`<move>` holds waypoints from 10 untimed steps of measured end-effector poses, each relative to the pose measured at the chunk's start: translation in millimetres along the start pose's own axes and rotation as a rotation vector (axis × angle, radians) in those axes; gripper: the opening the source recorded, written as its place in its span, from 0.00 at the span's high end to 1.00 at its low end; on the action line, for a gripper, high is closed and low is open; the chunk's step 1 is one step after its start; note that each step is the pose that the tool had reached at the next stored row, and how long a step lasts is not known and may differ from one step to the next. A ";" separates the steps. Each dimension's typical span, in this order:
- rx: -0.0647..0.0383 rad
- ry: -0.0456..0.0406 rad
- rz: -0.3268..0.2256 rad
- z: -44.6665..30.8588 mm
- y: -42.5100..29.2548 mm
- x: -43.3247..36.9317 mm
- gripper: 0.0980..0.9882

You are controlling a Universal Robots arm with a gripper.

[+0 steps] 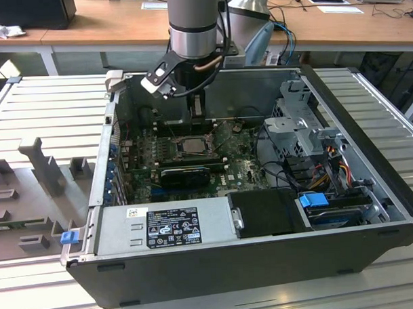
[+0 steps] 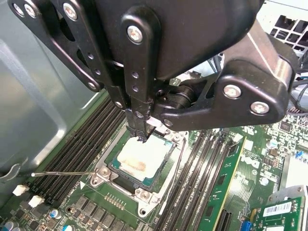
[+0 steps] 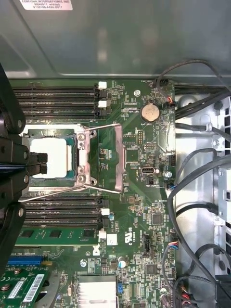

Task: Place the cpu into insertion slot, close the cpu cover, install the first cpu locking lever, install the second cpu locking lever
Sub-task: 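Close the cpu cover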

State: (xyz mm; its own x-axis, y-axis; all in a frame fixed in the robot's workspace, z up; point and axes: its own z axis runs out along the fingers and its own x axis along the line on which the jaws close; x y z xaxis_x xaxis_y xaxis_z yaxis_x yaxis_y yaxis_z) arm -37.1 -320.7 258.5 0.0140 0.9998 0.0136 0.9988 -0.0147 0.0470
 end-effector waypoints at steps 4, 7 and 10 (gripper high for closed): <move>0.000 0.0001 0.000 -1.3 2.9 0.1 0.99; 0.000 0.0001 0.000 -6.5 4.1 0.1 0.99; 0.000 0.0002 0.000 -8.0 11.0 0.3 0.99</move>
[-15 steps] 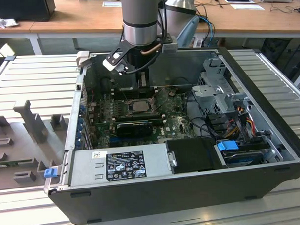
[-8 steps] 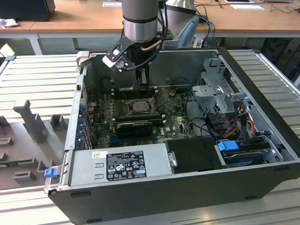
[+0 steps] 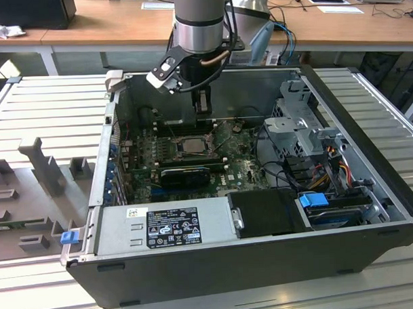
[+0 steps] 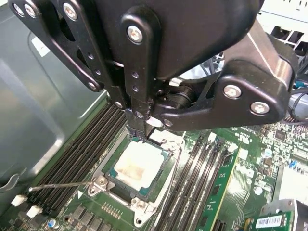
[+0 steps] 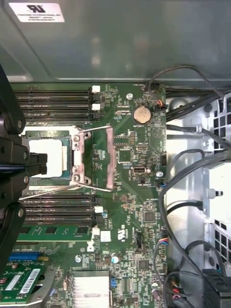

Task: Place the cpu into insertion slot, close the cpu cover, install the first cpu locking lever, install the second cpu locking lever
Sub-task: 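Close the cpu cover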

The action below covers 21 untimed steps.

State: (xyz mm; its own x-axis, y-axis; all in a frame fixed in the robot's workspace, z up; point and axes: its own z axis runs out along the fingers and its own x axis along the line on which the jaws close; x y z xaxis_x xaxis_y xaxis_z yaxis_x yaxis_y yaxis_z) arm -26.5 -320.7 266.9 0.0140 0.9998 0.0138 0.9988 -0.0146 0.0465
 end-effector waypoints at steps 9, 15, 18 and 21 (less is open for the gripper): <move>0.001 -0.0002 0.000 -1.4 13.5 0.2 0.99; 0.002 -0.0001 0.000 -9.8 18.1 0.4 0.99; 0.004 0.0000 0.000 -9.9 25.7 0.5 0.99; 0.005 -0.0003 0.000 -9.4 36.0 0.7 0.99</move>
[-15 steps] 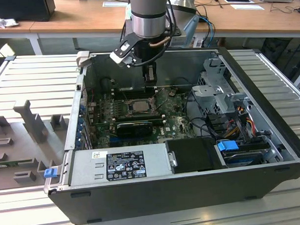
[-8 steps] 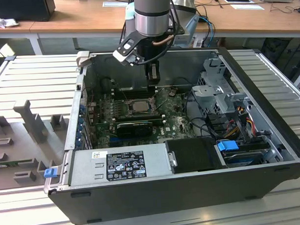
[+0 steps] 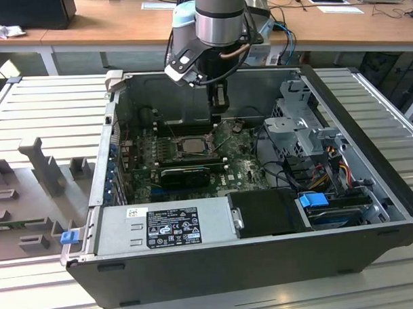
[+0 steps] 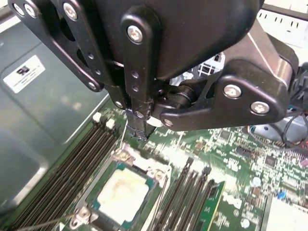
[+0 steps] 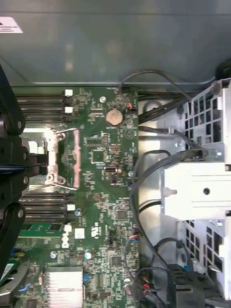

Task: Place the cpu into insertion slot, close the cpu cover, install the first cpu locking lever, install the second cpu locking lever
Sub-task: 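Close the cpu cover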

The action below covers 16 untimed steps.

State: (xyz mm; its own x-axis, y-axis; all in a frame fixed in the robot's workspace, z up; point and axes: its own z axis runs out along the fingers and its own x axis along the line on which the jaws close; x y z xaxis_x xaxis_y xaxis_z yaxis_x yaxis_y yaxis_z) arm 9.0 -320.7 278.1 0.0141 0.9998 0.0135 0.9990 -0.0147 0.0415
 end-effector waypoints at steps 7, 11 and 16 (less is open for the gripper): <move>0.002 0.0006 -0.011 3.5 19.5 0.3 0.99; 0.002 0.0012 -0.024 6.2 25.8 0.3 0.99; 0.004 0.0002 -0.037 15.0 34.7 0.3 0.99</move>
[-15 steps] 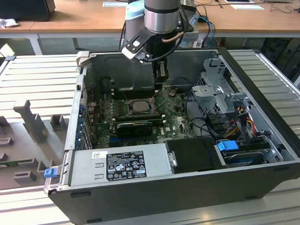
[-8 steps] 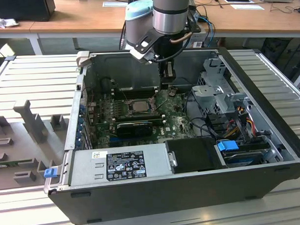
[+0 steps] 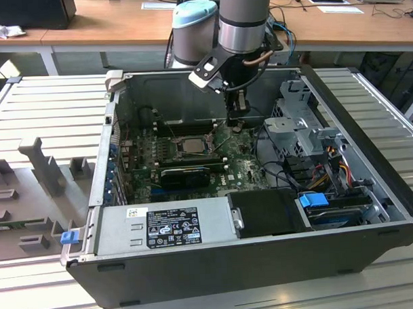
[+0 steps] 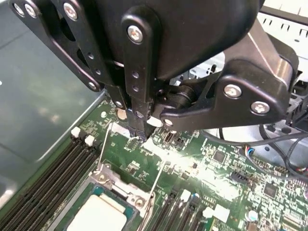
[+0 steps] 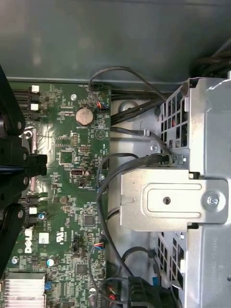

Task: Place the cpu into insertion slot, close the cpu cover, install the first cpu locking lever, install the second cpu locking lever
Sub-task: 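Close the cpu cover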

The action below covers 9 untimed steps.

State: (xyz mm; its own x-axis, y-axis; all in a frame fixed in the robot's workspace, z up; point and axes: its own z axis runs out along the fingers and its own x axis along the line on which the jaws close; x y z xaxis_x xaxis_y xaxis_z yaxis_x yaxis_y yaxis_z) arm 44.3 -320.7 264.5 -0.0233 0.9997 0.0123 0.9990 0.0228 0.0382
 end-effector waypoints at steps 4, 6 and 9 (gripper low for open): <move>0.003 0.0004 -0.007 2.0 8.3 -0.1 0.99; 0.003 0.0008 -0.015 3.6 11.0 0.3 0.99; 0.003 0.0007 -0.018 7.9 12.8 3.4 0.99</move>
State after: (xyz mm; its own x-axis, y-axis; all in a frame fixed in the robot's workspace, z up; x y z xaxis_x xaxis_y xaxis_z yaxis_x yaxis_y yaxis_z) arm 57.3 -316.8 257.2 -0.0410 0.9991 0.0123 0.9986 0.0405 0.0350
